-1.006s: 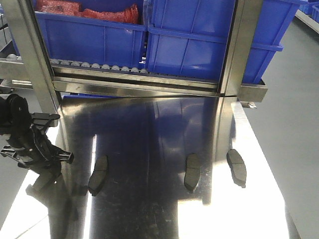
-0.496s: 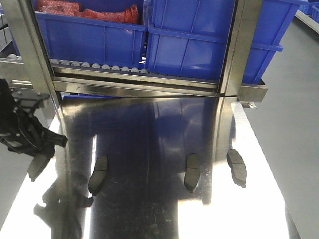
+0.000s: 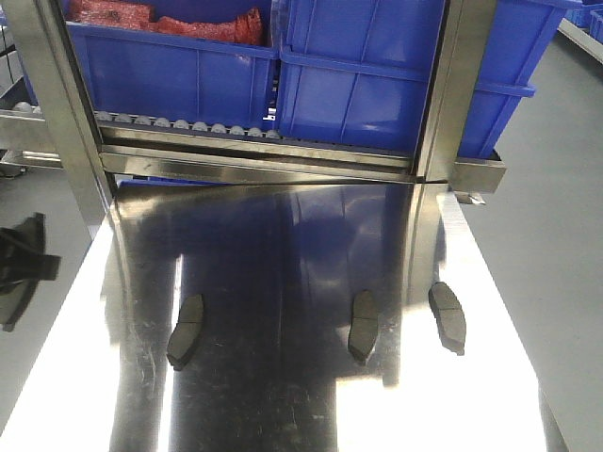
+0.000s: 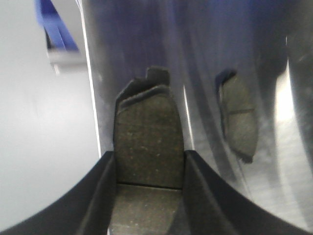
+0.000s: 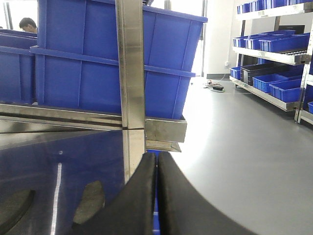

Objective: Move and align brake pads A on conveyor

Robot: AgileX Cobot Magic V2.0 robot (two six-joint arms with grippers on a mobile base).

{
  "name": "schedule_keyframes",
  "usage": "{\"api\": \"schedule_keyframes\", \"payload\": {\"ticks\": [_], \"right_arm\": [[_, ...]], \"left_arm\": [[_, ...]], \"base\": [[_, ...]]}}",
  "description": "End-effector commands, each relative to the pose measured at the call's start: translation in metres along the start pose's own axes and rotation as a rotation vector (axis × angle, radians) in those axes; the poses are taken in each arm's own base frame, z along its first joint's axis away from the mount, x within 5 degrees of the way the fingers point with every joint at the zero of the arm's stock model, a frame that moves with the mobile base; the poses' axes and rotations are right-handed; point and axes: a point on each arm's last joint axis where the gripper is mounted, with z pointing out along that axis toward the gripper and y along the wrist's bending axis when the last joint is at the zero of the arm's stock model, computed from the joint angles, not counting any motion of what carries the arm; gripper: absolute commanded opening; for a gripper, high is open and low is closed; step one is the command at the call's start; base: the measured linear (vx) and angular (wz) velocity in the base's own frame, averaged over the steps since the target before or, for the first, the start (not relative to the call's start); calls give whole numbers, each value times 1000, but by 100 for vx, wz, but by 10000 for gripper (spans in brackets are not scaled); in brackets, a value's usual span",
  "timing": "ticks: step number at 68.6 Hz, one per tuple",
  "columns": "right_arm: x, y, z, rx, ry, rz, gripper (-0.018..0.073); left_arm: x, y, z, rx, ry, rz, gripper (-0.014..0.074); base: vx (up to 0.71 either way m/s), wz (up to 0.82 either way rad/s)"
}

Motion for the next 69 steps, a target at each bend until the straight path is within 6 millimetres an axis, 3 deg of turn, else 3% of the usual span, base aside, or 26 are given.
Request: {"api": "schedule_keyframes", "payload": {"ticks": [1, 16, 29, 69], "right_arm": [[-4, 0, -1, -1, -77, -9, -11], [-4, 0, -1, -1, -77, -9, -11], [-4, 0, -1, -1, -77, -9, -11], [-4, 0, -1, -1, -75, -9, -11]], "left_arm": [[3, -4, -38, -7, -258, -6, -6], [47, -7, -77, -24, -485, -1, -6], [75, -8, -80, -28, -535, -1, -6], [78, -8, -80, -30, -543, 0, -6]], "base": [[0, 0], [0, 0], [0, 0], [0, 0]]}}
